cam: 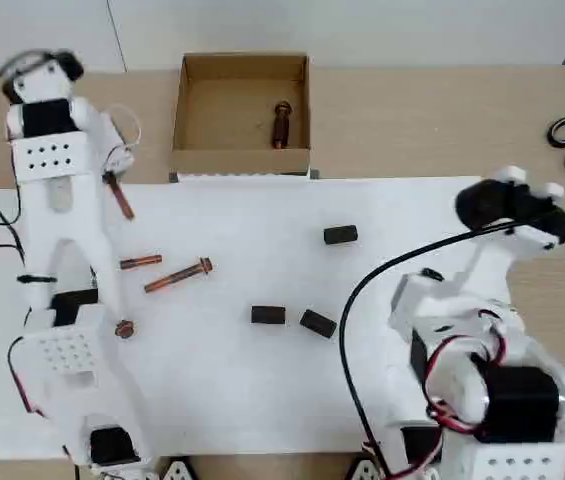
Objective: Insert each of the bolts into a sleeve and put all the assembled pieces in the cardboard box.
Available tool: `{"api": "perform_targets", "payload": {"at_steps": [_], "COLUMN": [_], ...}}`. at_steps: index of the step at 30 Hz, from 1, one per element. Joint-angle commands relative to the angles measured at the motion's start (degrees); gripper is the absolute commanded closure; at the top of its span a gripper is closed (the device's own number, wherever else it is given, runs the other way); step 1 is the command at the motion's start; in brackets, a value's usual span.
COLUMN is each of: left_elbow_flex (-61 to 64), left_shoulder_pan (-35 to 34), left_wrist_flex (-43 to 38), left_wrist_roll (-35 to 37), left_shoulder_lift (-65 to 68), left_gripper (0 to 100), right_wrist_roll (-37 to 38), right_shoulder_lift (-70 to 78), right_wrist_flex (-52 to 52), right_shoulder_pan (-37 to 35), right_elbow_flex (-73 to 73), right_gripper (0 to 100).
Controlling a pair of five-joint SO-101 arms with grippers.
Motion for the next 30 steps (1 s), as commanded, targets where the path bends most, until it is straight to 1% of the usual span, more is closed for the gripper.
{"api": "perform_targets", "payload": {"at_steps": [1, 4, 6, 12, 15, 17, 20, 23, 27, 30], "left_elbow_flex": [-3.65, -0.31, 2.24, 12.88, 21.23, 27.91, 38.9, 53.05, 73.19, 86.64], "left_shoulder_pan": [4.66, 8.18, 10.9, 17.41, 19.43, 19.96, 19.69, 19.87, 20.22, 20.22], "left_wrist_flex": [2.46, 2.37, 2.37, 2.29, 2.2, 0.26, -5.89, -14.07, -28.84, -40.44], "left_wrist_roll": [-6.42, -12.31, -13.8, -15.3, -15.12, -14.86, -11.34, -8.79, -5.89, -2.73], "left_shoulder_lift": [-9.93, -17.49, -22.68, -38.68, -46.59, -52.04, -60.4, -69.19, -82.37, -92.92], "left_gripper": [99, 100, 100, 100, 100, 100, 100, 100, 100, 100], "right_wrist_roll": [2.9, 6.15, 8.53, 14.86, 17.58, 18.37, 19.34, 18.9, 18.9, 18.9], "right_shoulder_lift": [-0.48, -0.48, -0.57, -0.57, -0.57, -0.57, -0.57, -0.57, -0.57, -0.57], "right_wrist_flex": [-0.04, -0.04, -0.04, 0.04, 0.04, -0.04, -0.13, -1.36, -9.27, -15.87], "right_shoulder_pan": [-4.79, -7.16, -7.43, -7.6, -7.6, -7.6, -7.6, -7.6, -8.13, -11.91], "right_elbow_flex": [-3.43, -3.43, -3.43, -3.43, -3.08, -2.99, -0.97, 3.34, 8.88, 11.43], "right_gripper": [99.6, 99.6, 99.6, 99.6, 99.6, 99.6, 99.6, 99.7, 99.7, 99.7]}}
